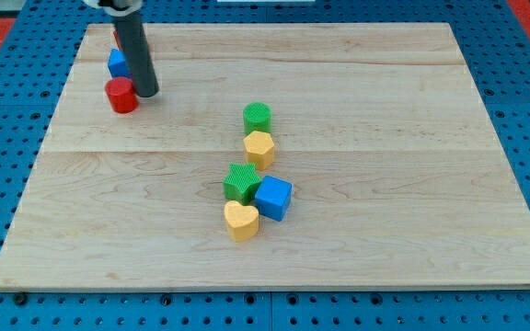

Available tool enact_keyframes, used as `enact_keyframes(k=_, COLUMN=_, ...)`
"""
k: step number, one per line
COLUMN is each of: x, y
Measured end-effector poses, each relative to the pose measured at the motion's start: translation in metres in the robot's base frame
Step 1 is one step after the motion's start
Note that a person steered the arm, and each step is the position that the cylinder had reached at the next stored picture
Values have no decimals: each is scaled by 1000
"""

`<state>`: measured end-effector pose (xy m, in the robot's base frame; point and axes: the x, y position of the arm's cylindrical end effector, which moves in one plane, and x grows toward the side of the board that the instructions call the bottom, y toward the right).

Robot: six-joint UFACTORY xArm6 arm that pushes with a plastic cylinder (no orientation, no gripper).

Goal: Move the green circle below the red circle

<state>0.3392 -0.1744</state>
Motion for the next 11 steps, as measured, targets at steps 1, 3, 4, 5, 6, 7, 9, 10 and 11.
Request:
enact_keyframes(k=1, x=28, y=30)
enact_keyframes(k=3, x=31, y=118)
enact_keyframes(k=4, x=27, y=195)
enact_keyframes(k=5, x=51, y=203)
enact_keyframes(k=6, x=75, y=203)
enact_keyframes(k=7, x=91, y=221)
enact_keyframes(k=9, x=82, y=165)
enact_keyframes(k=10, x=72, y=128)
enact_keyframes(k=11, x=71, y=98)
